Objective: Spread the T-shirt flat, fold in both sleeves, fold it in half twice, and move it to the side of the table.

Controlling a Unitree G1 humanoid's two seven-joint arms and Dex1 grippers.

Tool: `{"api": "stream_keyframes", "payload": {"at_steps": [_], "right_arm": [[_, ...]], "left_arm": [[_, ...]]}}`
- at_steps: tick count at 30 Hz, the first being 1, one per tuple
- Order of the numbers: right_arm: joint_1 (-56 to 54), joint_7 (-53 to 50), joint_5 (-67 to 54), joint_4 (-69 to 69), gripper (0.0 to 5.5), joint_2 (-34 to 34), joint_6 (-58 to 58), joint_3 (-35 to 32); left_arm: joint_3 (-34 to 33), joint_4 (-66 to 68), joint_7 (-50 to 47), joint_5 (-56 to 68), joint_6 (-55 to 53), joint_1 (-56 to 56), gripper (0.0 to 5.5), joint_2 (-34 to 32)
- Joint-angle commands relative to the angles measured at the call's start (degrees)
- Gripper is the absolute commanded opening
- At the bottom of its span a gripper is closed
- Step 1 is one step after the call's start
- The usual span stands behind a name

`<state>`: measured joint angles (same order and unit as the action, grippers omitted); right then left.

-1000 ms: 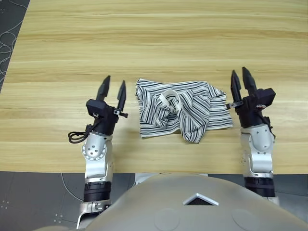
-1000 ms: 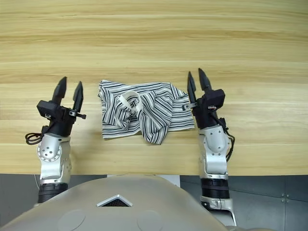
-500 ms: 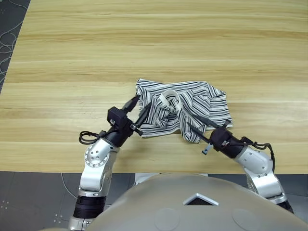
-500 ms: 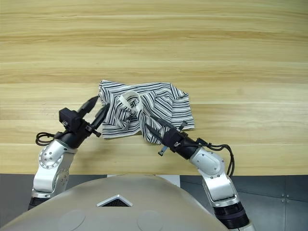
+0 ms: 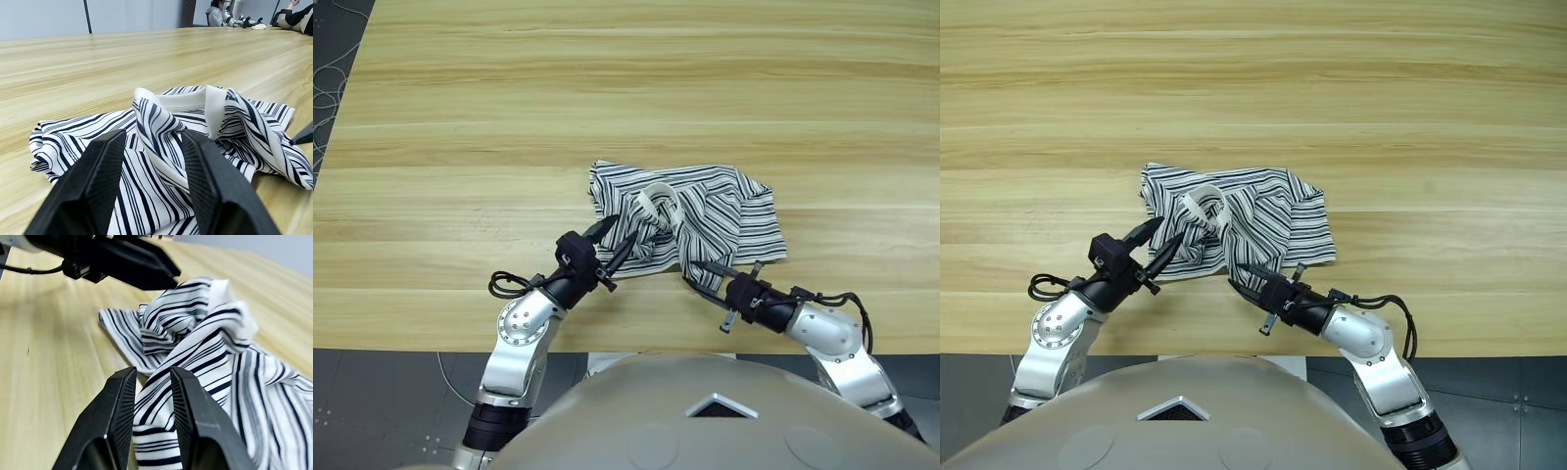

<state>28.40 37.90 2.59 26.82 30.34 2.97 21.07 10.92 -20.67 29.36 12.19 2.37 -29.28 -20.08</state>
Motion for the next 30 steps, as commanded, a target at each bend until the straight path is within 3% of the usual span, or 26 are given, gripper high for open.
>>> {"api": "stream_keyframes", "payload": {"at_steps": [1, 19, 28, 30], "right_arm": [[-0.4, 0.0, 1.1, -0.5, 1.25, 0.9, -2.8, 0.8], [-1.5, -5.0, 7.9, -3.5, 1.25, -0.1, -3.8, 3.5], [-2.4, -5.7, 7.9, -3.4, 1.25, -0.5, -4.7, 2.9], [-2.6, -6.0, 8.5, -3.8, 0.98, -0.3, -4.7, 2.9]], "left_arm": [[0.7, -0.6, -0.4, -0.9, -0.8, 0.2, 2.10, 0.2], [1.9, 3.4, -2.3, -4.2, -0.9, 1.3, 2.10, 1.8], [1.1, 2.0, -5.1, -4.2, -6.0, 1.8, 2.10, 3.3], [1.1, 1.8, -5.1, -4.1, -6.4, 1.6, 2.10, 3.4]]}}
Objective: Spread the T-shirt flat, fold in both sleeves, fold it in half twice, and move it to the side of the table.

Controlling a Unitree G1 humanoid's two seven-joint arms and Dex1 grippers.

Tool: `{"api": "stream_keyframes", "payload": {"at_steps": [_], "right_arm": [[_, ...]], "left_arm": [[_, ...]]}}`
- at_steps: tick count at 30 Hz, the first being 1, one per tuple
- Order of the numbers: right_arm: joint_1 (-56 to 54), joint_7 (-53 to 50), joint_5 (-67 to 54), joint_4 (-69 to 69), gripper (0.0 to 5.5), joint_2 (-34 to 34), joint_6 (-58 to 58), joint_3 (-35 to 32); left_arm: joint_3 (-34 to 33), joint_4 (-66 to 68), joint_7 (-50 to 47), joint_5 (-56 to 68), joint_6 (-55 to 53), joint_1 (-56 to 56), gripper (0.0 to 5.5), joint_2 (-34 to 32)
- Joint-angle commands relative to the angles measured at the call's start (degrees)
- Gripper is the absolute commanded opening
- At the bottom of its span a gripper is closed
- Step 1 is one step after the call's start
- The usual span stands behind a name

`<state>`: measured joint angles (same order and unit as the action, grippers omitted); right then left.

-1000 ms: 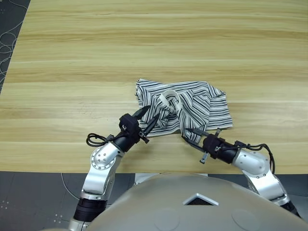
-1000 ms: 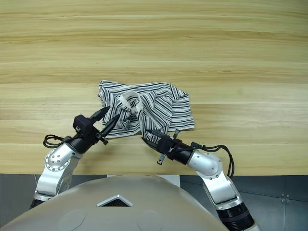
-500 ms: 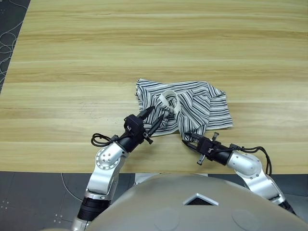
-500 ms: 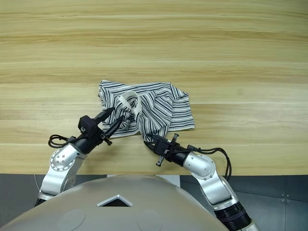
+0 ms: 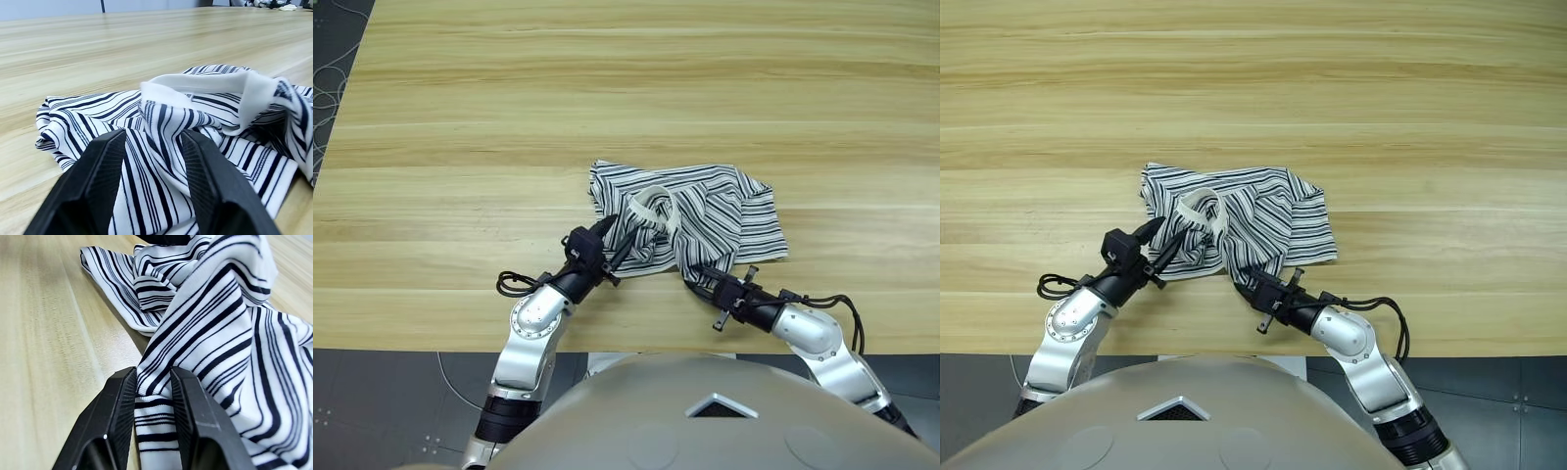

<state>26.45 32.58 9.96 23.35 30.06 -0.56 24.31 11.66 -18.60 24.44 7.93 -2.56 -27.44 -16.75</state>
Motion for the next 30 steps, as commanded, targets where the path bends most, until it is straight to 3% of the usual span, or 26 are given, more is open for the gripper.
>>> {"api": "stream_keyframes", "payload": {"at_steps": [1, 5, 14, 27, 30], "right_arm": [[-0.7, -0.8, 1.3, -0.5, 0.77, 0.0, -1.2, -0.3], [-0.8, -1.1, 1.4, -0.4, 0.15, -0.1, -1.1, -0.1], [-1.3, -1.7, 1.2, -0.7, 0.11, -0.5, -0.8, -0.3], [-1.8, -2.4, -1.3, -1.3, 0.10, -2.1, 0.2, -1.6], [-1.8, -2.3, -1.6, -1.2, 0.10, -2.2, 0.4, -1.6]], "left_arm": [[0.2, -0.2, -0.3, 0.1, -1.9, -0.3, 2.10, 0.1], [-0.3, 0.5, -0.5, -0.1, -3.5, -0.1, 2.10, 0.0], [0.5, 0.1, 0.9, 1.3, -4.3, -0.2, 2.10, 0.4], [-0.3, 3.4, 1.6, 2.5, -2.8, 1.2, 0.25, 1.5], [-0.6, 3.6, 1.5, 2.4, -2.4, 1.2, 0.13, 1.7]]}}
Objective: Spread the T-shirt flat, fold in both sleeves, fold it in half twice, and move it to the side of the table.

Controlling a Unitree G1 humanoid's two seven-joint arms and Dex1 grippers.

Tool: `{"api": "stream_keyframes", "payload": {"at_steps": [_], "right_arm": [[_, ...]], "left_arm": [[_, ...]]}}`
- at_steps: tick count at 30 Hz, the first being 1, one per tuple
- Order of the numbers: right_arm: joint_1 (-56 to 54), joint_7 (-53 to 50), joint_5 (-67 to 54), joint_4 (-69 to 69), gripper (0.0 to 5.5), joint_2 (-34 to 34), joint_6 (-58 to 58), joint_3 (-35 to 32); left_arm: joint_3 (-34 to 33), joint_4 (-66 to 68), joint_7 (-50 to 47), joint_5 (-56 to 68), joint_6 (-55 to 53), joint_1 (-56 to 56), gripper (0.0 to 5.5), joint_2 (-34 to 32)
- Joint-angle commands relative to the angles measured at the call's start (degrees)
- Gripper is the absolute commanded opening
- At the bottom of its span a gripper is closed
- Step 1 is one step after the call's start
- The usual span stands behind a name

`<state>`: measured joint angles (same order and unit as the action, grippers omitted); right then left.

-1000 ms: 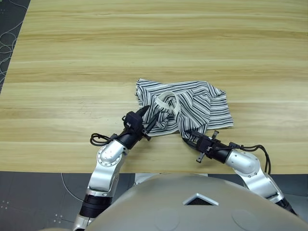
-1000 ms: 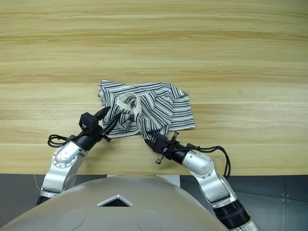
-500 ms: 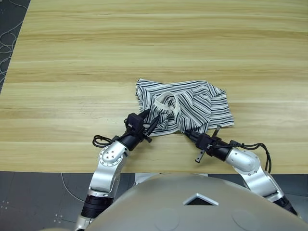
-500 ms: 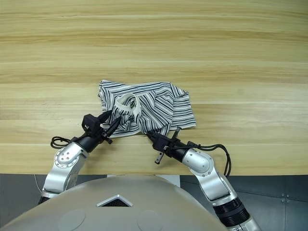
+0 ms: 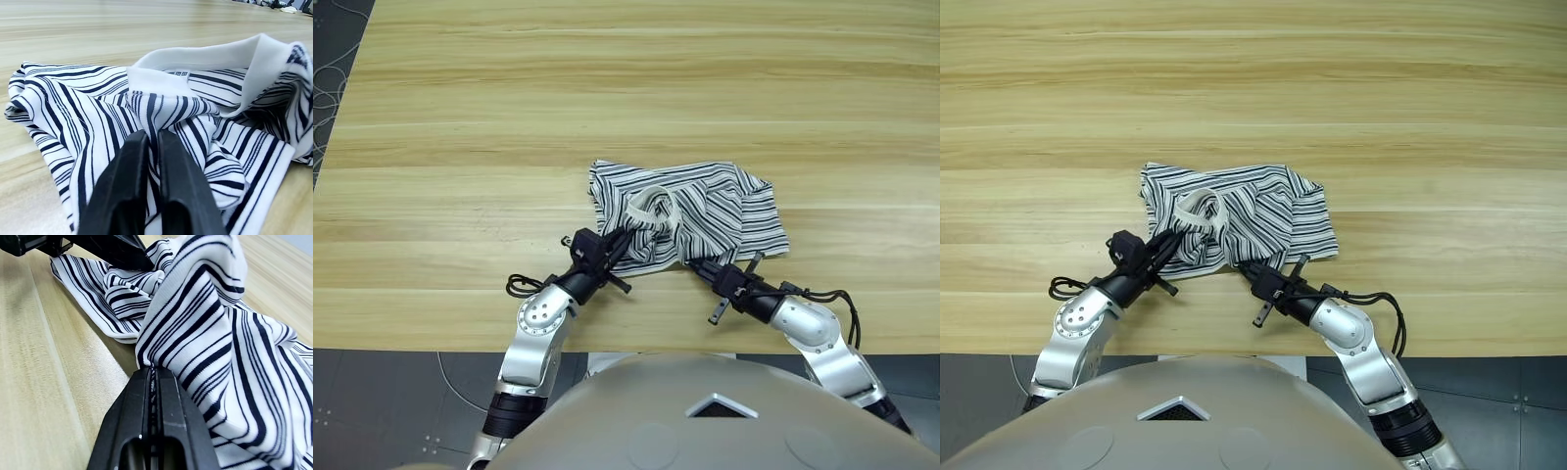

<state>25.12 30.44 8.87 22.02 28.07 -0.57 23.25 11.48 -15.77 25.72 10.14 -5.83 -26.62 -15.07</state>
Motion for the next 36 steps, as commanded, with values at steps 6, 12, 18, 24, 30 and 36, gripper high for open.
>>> {"api": "stream_keyframes", "payload": {"at_steps": [6, 12, 18, 24, 30, 36], "right_arm": [[-0.4, 0.5, -2.5, 0.7, 0.10, -0.3, 0.0, -0.9], [-2.7, 3.8, -10.9, 3.8, 0.10, 0.7, -2.7, -6.2], [-6.9, 5.7, -20.1, 6.4, 0.10, 2.3, -7.0, -16.0], [-14.3, 4.0, -19.4, 1.6, 0.10, 5.3, -11.2, -23.5], [-30.4, 2.3, -13.6, -15.3, 0.10, 10.1, -11.9, -26.6], [-55.7, 1.4, -7.2, -39.3, 0.10, 12.2, -6.7, -24.6]], "left_arm": [[-0.7, 0.4, 0.0, -0.1, 1.6, 0.4, 0.13, -0.1], [-3.9, -0.4, -0.2, 0.2, 2.9, 2.7, 0.13, -1.1], [-7.7, -1.2, -0.8, 0.5, 2.2, 6.7, 0.13, -1.8], [-10.5, -1.4, 0.0, -0.8, 1.8, 11.8, 0.13, -4.4], [-13.8, 10.1, 2.1, -3.9, 2.6, 28.3, 0.13, -12.3], [-12.1, 33.8, 6.0, -11.8, 9.2, 52.3, 0.13, -21.5]]}}
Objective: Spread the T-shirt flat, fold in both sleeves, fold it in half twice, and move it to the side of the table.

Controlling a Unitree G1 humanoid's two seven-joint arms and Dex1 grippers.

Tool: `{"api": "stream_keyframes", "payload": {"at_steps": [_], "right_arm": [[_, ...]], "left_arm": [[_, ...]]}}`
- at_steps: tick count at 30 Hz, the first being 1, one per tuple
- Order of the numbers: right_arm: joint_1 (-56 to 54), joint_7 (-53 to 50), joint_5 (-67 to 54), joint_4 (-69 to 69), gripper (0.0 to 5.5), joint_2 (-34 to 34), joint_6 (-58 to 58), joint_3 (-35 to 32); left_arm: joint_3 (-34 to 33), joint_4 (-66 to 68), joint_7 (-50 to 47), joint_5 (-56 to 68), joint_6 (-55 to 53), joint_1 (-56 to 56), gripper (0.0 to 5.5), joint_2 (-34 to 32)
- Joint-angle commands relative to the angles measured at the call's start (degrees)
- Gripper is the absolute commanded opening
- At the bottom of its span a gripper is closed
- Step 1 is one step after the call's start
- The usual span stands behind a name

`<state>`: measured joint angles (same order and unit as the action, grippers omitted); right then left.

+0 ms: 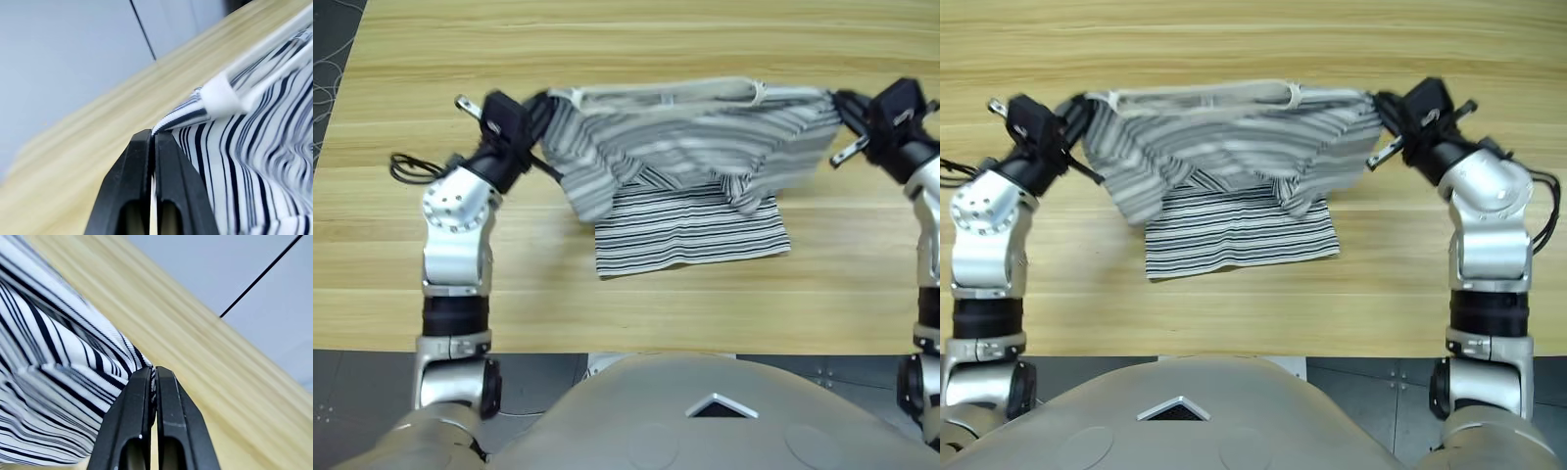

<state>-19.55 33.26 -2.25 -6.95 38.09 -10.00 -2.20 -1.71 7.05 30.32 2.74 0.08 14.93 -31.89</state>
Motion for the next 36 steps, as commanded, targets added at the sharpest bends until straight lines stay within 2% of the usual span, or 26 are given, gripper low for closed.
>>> {"api": "stream_keyframes", "payload": {"at_steps": [1, 5, 7, 10, 15, 18, 20, 22, 24, 26, 28, 33, 36], "right_arm": [[-14.7, -1.8, 4.9, -13.8, 0.10, 2.0, 4.3, 1.3], [-23.2, -1.2, 5.8, -21.3, 0.10, 1.6, 8.7, 1.9], [-25.0, 0.7, 4.8, -21.0, 0.10, 2.1, 9.5, 1.6], [-24.7, 6.3, 1.1, -16.9, 0.10, 5.2, 8.7, -0.7], [-17.0, 19.8, -9.8, -3.7, 0.10, 13.2, 5.0, -8.1], [-8.3, 27.9, -21.2, 6.6, 0.10, 17.4, 1.5, -19.3], [-0.6, 35.8, -32.3, 14.6, 0.10, 18.4, -2.0, -31.7], [5.6, 40.8, -41.2, 20.8, 0.10, 17.0, -4.3, -40.9], [11.5, 43.7, -48.2, 26.7, 0.10, 13.9, -5.0, -46.9], [16.0, 45.5, -53.9, 30.3, 0.10, 11.2, -5.3, -51.2], [19.5, 46.4, -59.3, 32.4, 0.10, 8.6, -5.5, -54.5], [27.8, 48.4, -66.7, 37.7, 0.10, 1.5, -3.3, -58.8], [28.6, 47.8, -69.8, 37.7, 0.10, 0.6, -2.4, -59.3]], "left_arm": [[1.6, 15.1, 1.8, -5.7, 4.9, 14.4, 0.13, -5.7], [2.6, 26.2, 2.7, -8.6, 10.2, 24.9, 0.13, -8.3], [2.5, 27.1, 4.9, -8.2, 12.0, 27.7, 0.13, -9.6], [1.5, 19.7, 12.0, -4.6, 11.8, 27.1, 0.13, -12.6], [-3.8, -0.4, 25.8, 7.1, 8.2, 17.4, 0.13, -21.0], [-12.7, -12.7, 34.0, 17.4, 4.4, 8.0, 0.13, -26.8], [-23.8, -21.8, 38.0, 24.4, 1.0, -0.3, 0.13, -28.3], [-33.6, -29.5, 40.2, 29.7, -1.2, -7.0, 0.13, -27.0], [-43.3, -37.0, 41.3, 36.2, -2.1, -13.3, 0.13, -23.4], [-50.6, -40.4, 41.5, 42.9, -3.3, -16.9, 0.13, -21.1], [-54.2, -41.2, 41.6, 47.9, -3.8, -18.9, 0.13, -19.7], [-59.9, -44.7, 42.0, 58.7, -3.8, -22.8, 0.13, -16.5], [-62.2, -44.7, 42.0, 64.0, -3.9, -22.9, 0.13, -16.9]]}}
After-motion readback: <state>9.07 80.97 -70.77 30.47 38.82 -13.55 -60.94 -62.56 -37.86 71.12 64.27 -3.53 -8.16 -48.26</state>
